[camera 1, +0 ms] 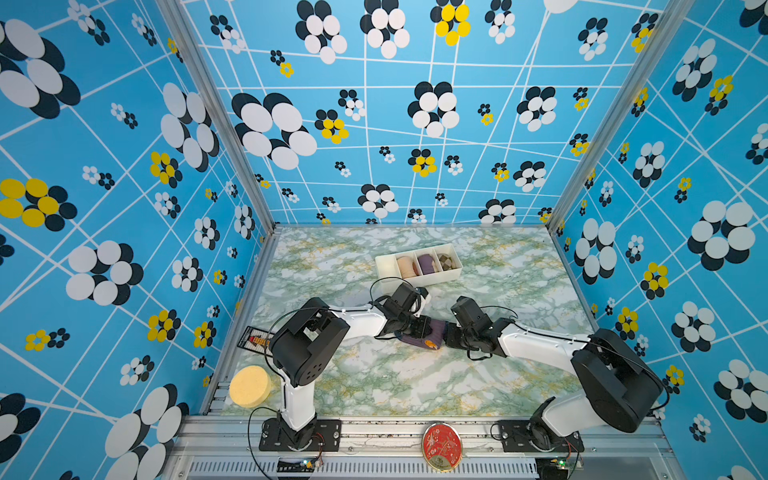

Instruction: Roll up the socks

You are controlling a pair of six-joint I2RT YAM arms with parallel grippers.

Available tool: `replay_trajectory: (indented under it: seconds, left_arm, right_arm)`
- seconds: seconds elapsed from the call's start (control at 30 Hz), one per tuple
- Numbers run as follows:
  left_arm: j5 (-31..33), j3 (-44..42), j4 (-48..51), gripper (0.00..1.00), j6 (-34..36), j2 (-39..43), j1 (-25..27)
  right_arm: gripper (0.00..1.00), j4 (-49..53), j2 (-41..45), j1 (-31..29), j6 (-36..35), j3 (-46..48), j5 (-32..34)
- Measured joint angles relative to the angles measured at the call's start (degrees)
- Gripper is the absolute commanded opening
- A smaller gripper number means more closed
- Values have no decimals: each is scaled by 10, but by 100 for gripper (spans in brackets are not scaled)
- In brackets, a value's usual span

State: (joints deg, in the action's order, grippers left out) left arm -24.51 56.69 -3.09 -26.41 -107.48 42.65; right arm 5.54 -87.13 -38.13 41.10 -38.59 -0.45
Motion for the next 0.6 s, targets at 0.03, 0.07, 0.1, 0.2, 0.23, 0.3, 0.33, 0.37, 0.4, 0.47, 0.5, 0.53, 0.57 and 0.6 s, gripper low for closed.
replay_trajectory:
  seconds: [0.03, 0.07, 0.1, 0.2, 0.23, 0.3, 0.33, 0.37, 0.4, 0.47, 0.5, 0.53, 0.57, 0.6]
  left_arm:
    - [0, 0, 0, 0, 0, 0, 0]
    - [0, 0, 0, 0, 0, 0, 0]
    - [1, 0, 0, 0, -1, 0, 0]
    - [1, -1, 1, 0, -2, 0, -2]
    - [1, -2, 0, 0, -2, 0, -3]
    - [3, -4, 1, 0, -2, 0, -4]
    - [3, -4, 1, 0, -2, 0, -4]
    - [3, -4, 1, 0, -2, 0, -4]
    - [3, -4, 1, 0, -2, 0, -4]
    - [3, -4, 1, 0, -2, 0, -4]
    - [4, -4, 1, 0, -2, 0, -4]
    - [5, -4, 2, 0, -2, 0, -4]
    - [5, -4, 2, 0, -2, 0, -4]
    - [5, -4, 3, 0, -2, 0, -4]
  right_arm:
    - [29, -7, -6, 0, 0, -3, -3]
    - [29, -12, -9, 0, 0, -5, -3]
    - [29, -18, -13, 0, 0, -6, -5]
    - [28, -35, -18, 1, 0, -5, -7]
    - [28, -44, -19, 1, 1, -2, -7]
    - [28, -65, -16, 2, 3, 9, -9]
    - [28, -80, -12, 3, 6, 19, -12]
    - [28, -96, -8, 4, 8, 29, -14]
    - [28, -112, -3, 5, 11, 39, -16]
    - [28, -141, 2, 7, 15, 57, -23]
    - [28, -154, 4, 9, 16, 64, -29]
    - [28, -166, 4, 10, 17, 69, -35]
    - [29, -175, 4, 11, 18, 73, -40]
    - [29, -184, 4, 12, 20, 77, -46]
